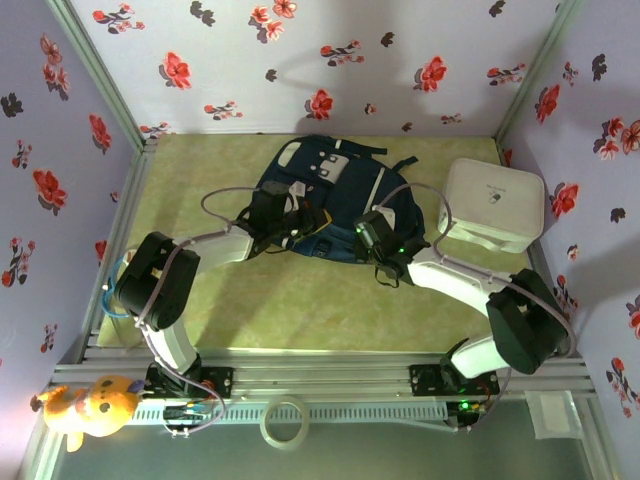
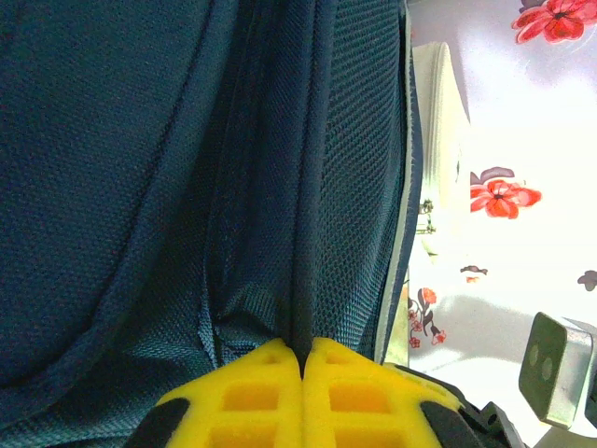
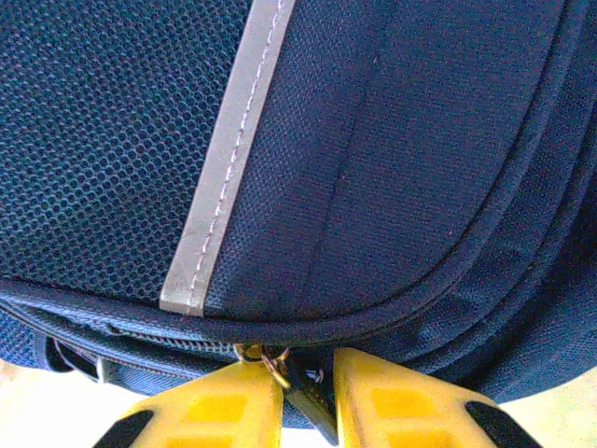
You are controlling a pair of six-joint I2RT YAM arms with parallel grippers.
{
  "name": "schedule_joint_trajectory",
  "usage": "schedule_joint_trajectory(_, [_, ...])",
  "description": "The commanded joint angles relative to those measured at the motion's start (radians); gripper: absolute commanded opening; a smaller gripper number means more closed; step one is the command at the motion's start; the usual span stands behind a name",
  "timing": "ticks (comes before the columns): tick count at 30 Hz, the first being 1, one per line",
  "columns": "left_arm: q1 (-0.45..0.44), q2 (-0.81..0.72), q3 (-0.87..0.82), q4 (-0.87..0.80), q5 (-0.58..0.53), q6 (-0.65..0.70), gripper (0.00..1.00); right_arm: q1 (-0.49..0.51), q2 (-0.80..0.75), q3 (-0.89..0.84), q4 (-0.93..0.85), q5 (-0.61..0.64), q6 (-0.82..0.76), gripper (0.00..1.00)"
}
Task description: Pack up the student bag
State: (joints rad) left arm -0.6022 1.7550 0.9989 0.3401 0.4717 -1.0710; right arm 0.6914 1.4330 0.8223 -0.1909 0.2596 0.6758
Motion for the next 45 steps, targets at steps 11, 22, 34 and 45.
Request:
schedule_joint_trajectory(11, [0.015,-0.027,0.019,0.034,0.058,0.034,0.0,-0.037,-0.035,-0.001,-0.069,0.144,-0.037,0.14])
schedule_joint_trajectory(22, [0.046,-0.031,-0.007,0.027,0.057,0.044,0.0,-0.112,-0.126,-0.069,-0.1,0.154,-0.042,0.07])
schedule_joint_trajectory(34, [0.13,-0.112,-0.034,-0.086,0.034,0.119,0.35,-0.107,-0.043,0.039,-0.01,-0.063,-0.191,0.0])
schedule_joint_trajectory(45, [0.232,-0.261,-0.169,-0.121,-0.019,0.089,0.59,0.032,0.186,0.27,0.07,-0.228,-0.264,0.0])
